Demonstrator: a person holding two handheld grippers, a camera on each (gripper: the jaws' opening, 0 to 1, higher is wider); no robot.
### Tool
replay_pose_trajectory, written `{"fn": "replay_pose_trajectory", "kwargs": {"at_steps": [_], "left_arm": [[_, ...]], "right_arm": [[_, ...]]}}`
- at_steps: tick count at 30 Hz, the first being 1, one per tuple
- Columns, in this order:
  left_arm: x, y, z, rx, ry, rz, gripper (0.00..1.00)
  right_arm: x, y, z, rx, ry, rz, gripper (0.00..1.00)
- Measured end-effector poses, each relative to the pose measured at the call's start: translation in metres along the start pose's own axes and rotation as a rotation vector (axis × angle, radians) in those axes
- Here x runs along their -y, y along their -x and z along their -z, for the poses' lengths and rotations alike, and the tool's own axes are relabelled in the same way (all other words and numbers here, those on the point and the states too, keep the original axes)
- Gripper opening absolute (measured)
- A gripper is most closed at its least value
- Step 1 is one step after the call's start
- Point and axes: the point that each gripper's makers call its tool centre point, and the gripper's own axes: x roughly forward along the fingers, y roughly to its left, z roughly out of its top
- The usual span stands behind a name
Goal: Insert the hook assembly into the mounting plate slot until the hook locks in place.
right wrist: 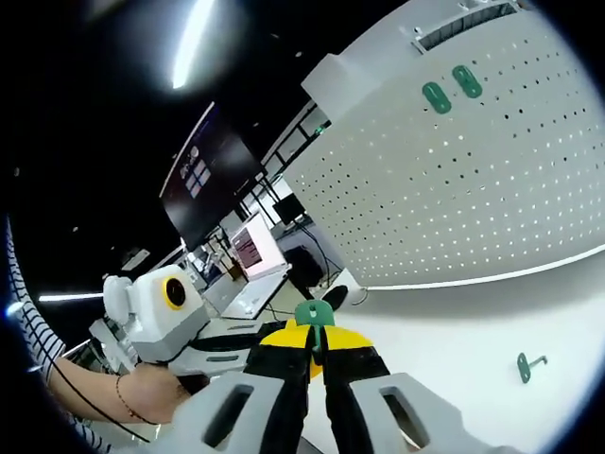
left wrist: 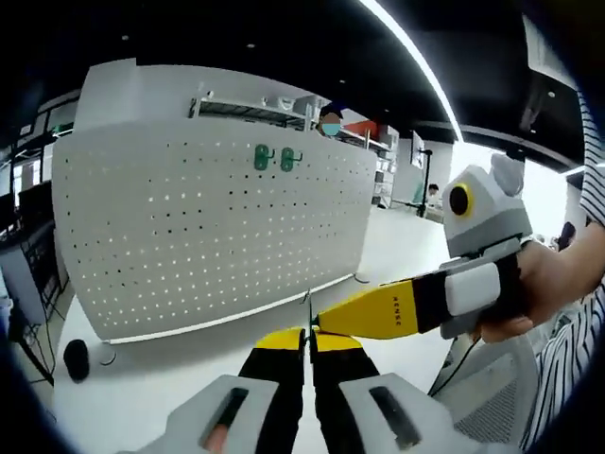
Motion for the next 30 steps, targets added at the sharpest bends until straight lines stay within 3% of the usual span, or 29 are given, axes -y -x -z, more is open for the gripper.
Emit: {"fn": "replay_pose_trajectory", "kwargs": {"at_steps": [3, 8, 10, 16, 19, 30], "left_arm": [[-0.001, -0.001, 0.006, -0.008, 0.026, -0.001, 0.01], [-0.001, 0.000, 0.018, -0.045, 0.080, 0.016, 0.03], [-0.001, 0.002, 0.019, -0.052, 0.065, 0.015, 0.03], [-0.004, 0.004, 0.016, -0.035, 0.042, 0.005, 0.04], [-0.005, 0.006, 0.015, -0.036, 0.089, 0.027, 0.04], [-0.003, 0.006, 0.011, 0.005, 0.118, 0.037, 0.08]], "right_arm": [[0.002, -0.001, 0.005, -0.015, 0.033, 0.031, 0.00], [0.006, -0.003, 0.013, -0.039, 0.008, 0.040, 0.00], [0.005, -0.003, 0.015, -0.049, 0.012, 0.032, 0.00], [0.000, -0.008, 0.012, -0.070, 0.062, 0.007, 0.00], [-0.001, -0.009, 0.012, -0.080, 0.073, -0.008, 0.00], [-0.004, -0.009, 0.007, -0.101, 0.159, -0.038, 0.00]]}}
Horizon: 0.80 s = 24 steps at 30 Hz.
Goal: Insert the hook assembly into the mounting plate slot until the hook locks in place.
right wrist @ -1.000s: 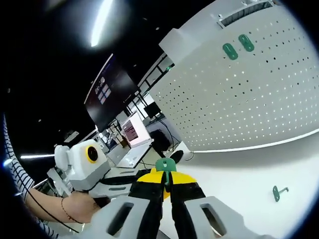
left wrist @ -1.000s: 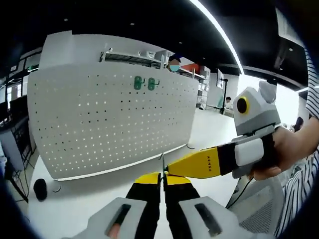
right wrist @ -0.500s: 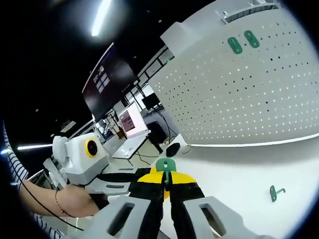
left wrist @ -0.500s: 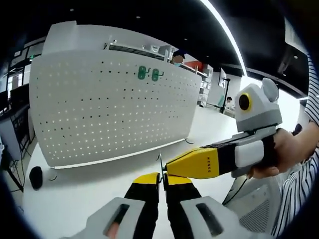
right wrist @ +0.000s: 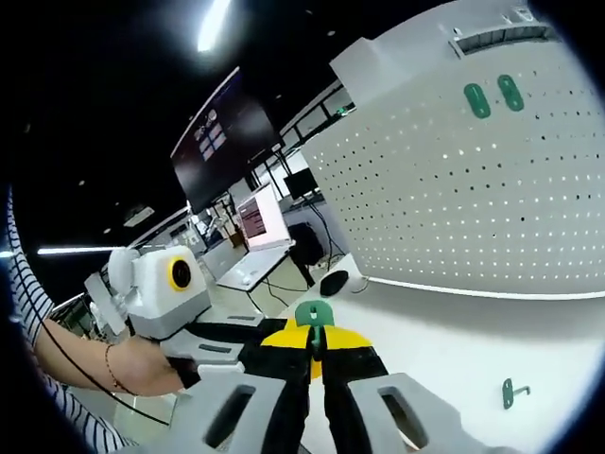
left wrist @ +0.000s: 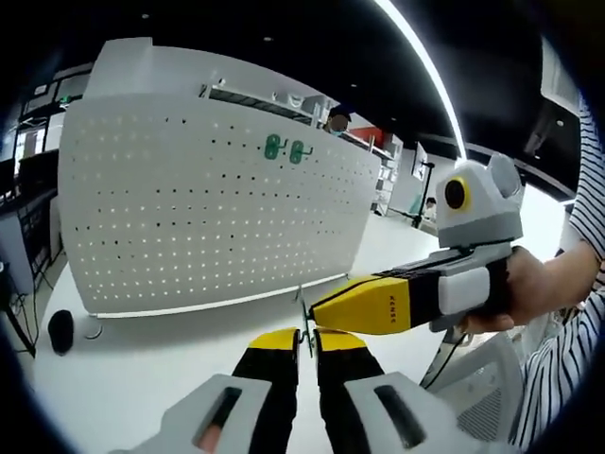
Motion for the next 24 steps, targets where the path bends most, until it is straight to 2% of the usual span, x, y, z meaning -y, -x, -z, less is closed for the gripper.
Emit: {"fn": "replay_pose_trajectory", "kwargs": {"at_steps": [3, 5, 9, 12, 14, 17, 20, 24], "left_arm": [[-0.002, -0.001, -0.001, 0.001, -0.005, -0.009, 0.17], [-0.002, -0.001, -0.002, 0.005, -0.005, -0.009, 0.21], [-0.002, 0.001, -0.008, 0.025, -0.005, -0.004, 0.31], [-0.004, 0.002, -0.005, 0.015, -0.017, -0.011, 0.34], [-0.007, 0.003, -0.003, 0.017, 0.000, -0.014, 0.35], [-0.007, 0.005, -0.003, 0.032, 0.050, -0.010, 0.46], [-0.012, 0.006, -0.001, 0.031, 0.040, -0.040, 0.53], [-0.014, 0.006, 0.002, 0.029, 0.054, -0.043, 0.57]], "right_arm": [[-0.001, 0.000, -0.001, -0.004, 0.028, -0.002, 0.00], [-0.004, 0.003, -0.009, 0.028, 0.062, -0.005, 0.00], [-0.003, 0.003, -0.014, 0.040, 0.076, 0.000, 0.00], [0.001, 0.005, -0.024, 0.082, 0.106, 0.026, 0.00], [0.002, 0.006, -0.027, 0.093, 0.110, 0.032, 0.00], [0.005, 0.007, -0.034, 0.114, 0.138, 0.050, 0.00], [0.008, 0.008, -0.036, 0.123, 0.154, 0.067, 0.00], [0.011, 0.008, -0.034, 0.126, 0.184, 0.101, 0.00]]}}
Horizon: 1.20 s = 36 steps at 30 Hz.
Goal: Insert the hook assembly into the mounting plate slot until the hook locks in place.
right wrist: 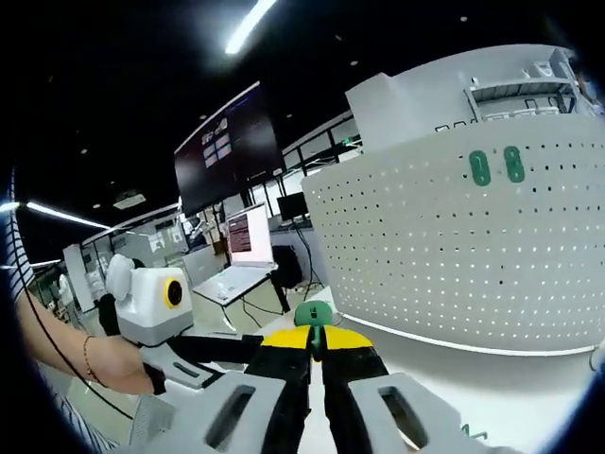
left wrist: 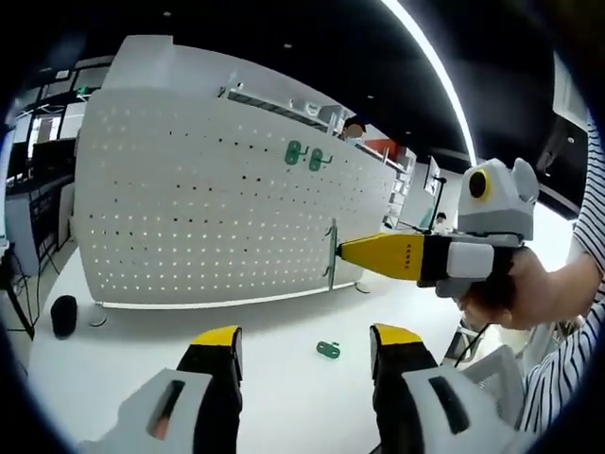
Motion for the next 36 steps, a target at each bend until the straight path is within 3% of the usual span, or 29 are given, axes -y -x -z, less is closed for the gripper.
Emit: {"fn": "replay_pose_trajectory", "kwargs": {"at_steps": [12, 20, 36], "left_arm": [[0.009, 0.000, -0.003, 0.028, 0.016, 0.019, 0.76], [0.013, 0.001, 0.003, 0.014, 0.016, 0.029, 0.86], [0.008, 0.005, 0.008, 0.006, 0.031, 0.021, 0.95]], "right_arm": [[0.015, -0.002, -0.006, 0.035, 0.073, 0.086, 0.00], [0.030, -0.004, -0.015, 0.064, 0.126, 0.148, 0.00], [0.065, -0.006, -0.036, 0.127, 0.172, 0.278, 0.00]]}}
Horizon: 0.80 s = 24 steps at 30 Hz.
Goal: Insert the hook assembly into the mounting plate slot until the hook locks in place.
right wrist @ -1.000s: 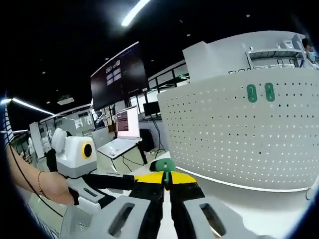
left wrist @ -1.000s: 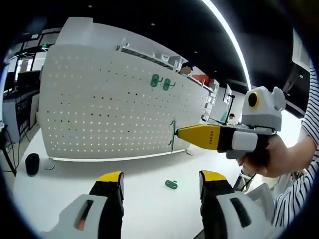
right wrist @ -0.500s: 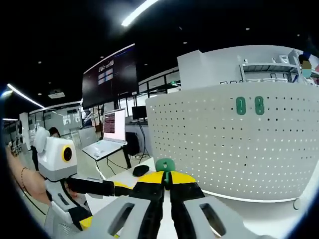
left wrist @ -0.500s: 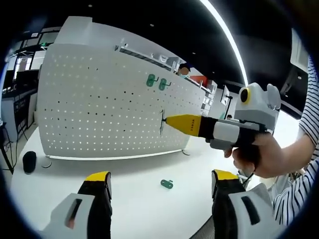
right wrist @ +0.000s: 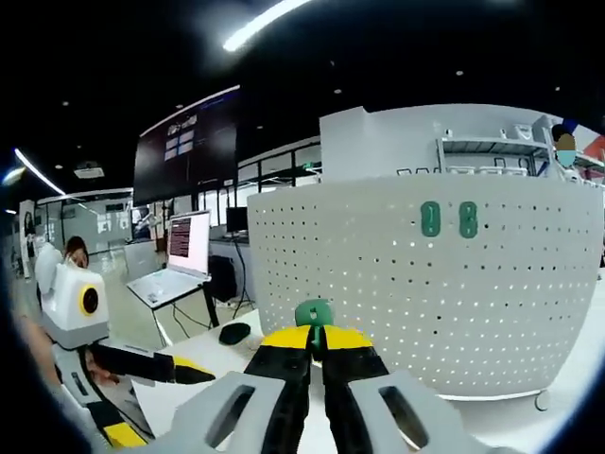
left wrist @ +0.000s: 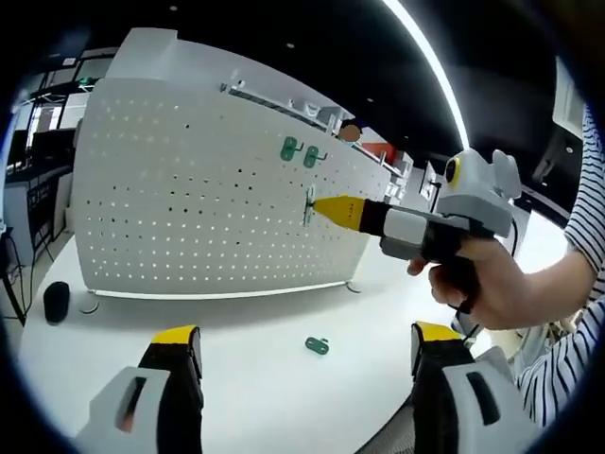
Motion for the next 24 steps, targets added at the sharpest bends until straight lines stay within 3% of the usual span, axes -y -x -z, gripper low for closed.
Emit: {"fn": "replay_pose_trajectory", "kwargs": {"at_steps": [6, 24], "left_arm": [[-0.003, 0.001, 0.000, 0.003, 0.004, -0.008, 0.96], [-0.004, 0.003, 0.013, -0.041, 0.004, -0.005, 1.00]], "right_arm": [[0.016, -0.007, -0.010, 0.028, 0.016, 0.027, 0.00], [0.092, -0.022, -0.025, 0.076, 0.010, 0.205, 0.00]]}}
